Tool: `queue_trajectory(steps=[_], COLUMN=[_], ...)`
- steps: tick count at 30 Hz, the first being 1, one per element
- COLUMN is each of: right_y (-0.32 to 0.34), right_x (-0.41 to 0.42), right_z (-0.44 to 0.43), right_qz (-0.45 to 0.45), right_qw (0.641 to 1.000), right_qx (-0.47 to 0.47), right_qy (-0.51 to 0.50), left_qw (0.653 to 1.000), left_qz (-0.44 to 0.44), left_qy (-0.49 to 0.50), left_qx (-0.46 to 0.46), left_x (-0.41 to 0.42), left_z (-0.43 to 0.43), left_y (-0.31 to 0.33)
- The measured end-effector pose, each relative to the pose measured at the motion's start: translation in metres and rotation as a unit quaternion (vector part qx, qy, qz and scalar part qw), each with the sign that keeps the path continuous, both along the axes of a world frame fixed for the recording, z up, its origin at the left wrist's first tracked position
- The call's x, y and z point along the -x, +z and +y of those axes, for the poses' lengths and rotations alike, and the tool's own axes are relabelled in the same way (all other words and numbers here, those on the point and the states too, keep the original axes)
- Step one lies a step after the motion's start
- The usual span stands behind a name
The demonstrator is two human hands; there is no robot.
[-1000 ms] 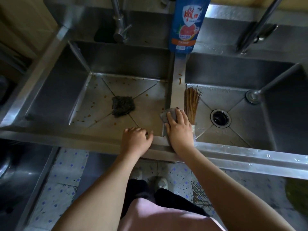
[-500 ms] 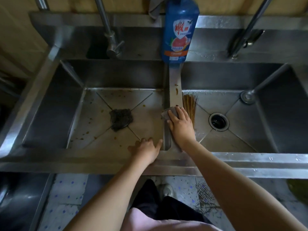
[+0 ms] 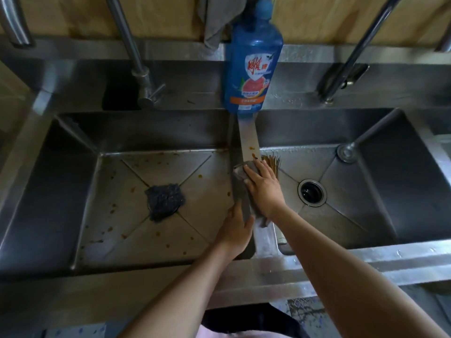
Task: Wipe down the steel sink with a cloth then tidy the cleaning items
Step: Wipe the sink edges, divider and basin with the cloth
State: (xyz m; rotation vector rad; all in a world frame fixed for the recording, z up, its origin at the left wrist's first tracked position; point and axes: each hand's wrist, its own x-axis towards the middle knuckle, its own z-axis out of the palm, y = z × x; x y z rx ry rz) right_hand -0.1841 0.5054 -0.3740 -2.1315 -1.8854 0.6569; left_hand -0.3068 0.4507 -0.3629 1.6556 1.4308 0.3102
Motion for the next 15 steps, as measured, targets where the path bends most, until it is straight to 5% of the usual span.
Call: queue_trajectory(steps=[5,15], right_y=[-0.005,-0.001], right_x=[-0.005,-0.009], right_z=[0.025,0.077], right_qz=[0.021,0.039], right_qw=[0.999,0.998], right_qx=[-0.016,-0.017], right_qy=[-0.039,-0.044], left_qw=[0.991,0.983], left_qz=[-0.110,0.080], left_qy=[0.079,0.157], left_qx=[0.003,-0.058], left_x=[-0.024,-0.054], left_z=[0.022,0.024], left_y=[-0.011,-0.027])
